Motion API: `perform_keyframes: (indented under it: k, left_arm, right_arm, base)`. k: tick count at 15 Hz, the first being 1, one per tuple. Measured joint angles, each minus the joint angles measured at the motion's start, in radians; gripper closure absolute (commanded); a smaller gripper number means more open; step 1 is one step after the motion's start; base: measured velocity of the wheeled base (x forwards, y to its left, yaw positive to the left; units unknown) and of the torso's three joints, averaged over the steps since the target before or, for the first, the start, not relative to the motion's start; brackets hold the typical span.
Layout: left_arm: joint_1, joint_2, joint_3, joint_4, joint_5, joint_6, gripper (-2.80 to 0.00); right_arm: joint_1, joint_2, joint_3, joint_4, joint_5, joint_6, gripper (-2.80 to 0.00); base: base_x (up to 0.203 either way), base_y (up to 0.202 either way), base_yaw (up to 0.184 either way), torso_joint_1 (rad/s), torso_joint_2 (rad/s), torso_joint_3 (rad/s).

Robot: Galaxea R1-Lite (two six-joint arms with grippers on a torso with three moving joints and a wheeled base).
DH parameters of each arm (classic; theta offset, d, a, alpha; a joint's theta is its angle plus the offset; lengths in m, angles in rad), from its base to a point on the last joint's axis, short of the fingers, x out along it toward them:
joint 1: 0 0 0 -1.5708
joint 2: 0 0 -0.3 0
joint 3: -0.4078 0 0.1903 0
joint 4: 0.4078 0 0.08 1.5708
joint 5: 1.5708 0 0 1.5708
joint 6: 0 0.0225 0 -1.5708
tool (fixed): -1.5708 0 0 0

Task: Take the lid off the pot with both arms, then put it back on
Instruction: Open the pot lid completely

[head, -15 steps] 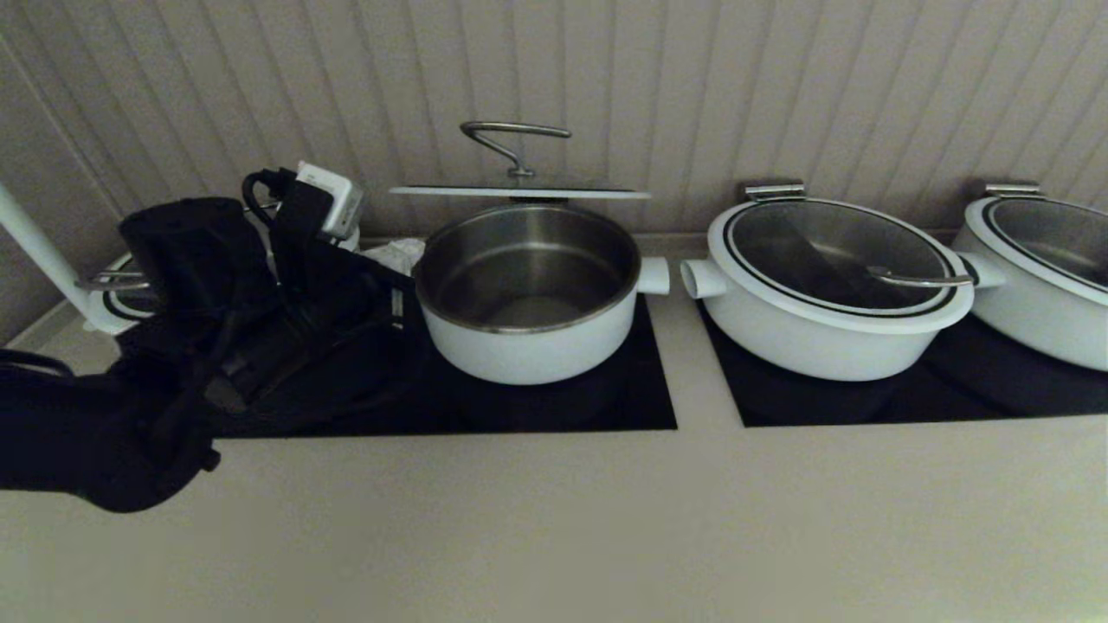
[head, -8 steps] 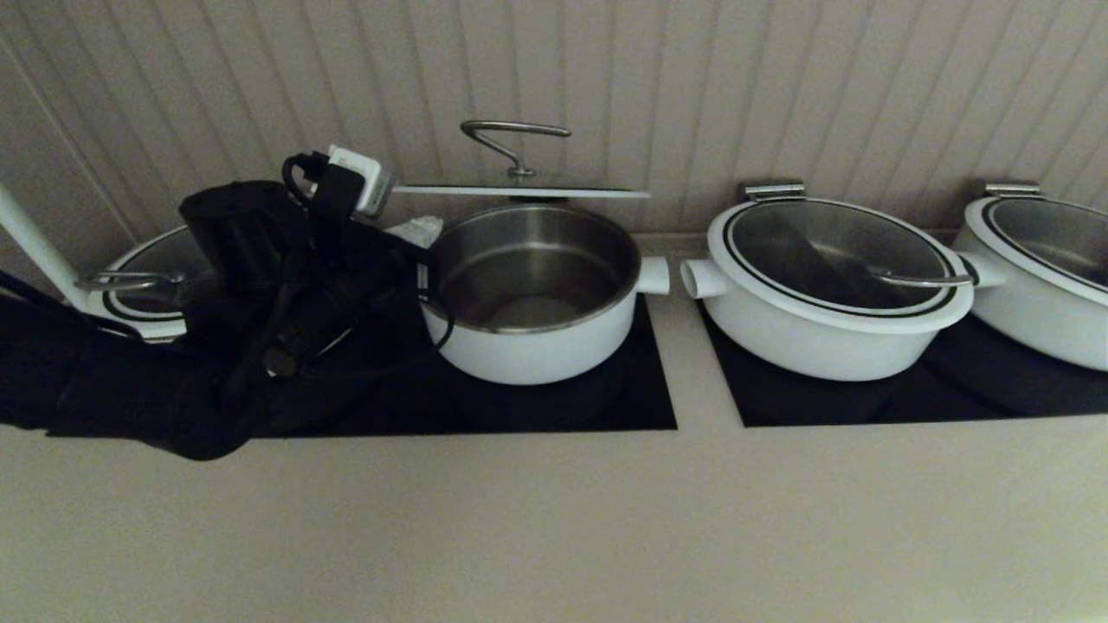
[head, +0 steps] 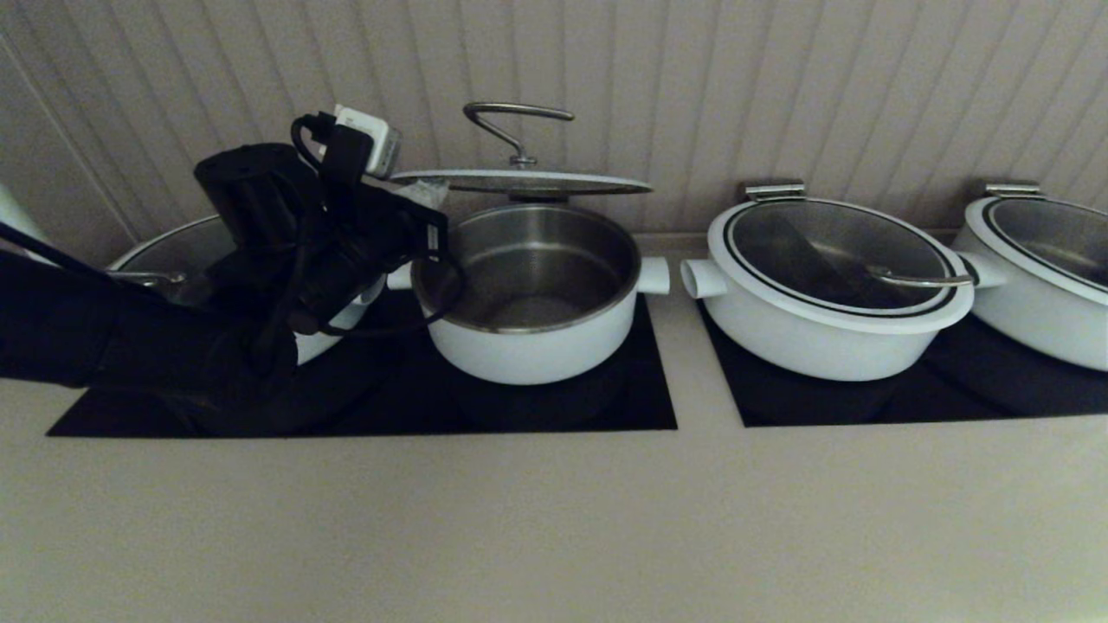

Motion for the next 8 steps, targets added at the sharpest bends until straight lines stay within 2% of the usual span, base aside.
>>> perform_keyframes:
  k: [8]
  left_arm:
    - [0.003,0.054,-0.185,-0.002,0.000,0.002,0.00]
  right_arm:
    - [0.000,0.000,0.000,0.001,0.000,0.000,0.00]
  base:
    - [0.000,0.000,0.000,0.000,0.00,0.000]
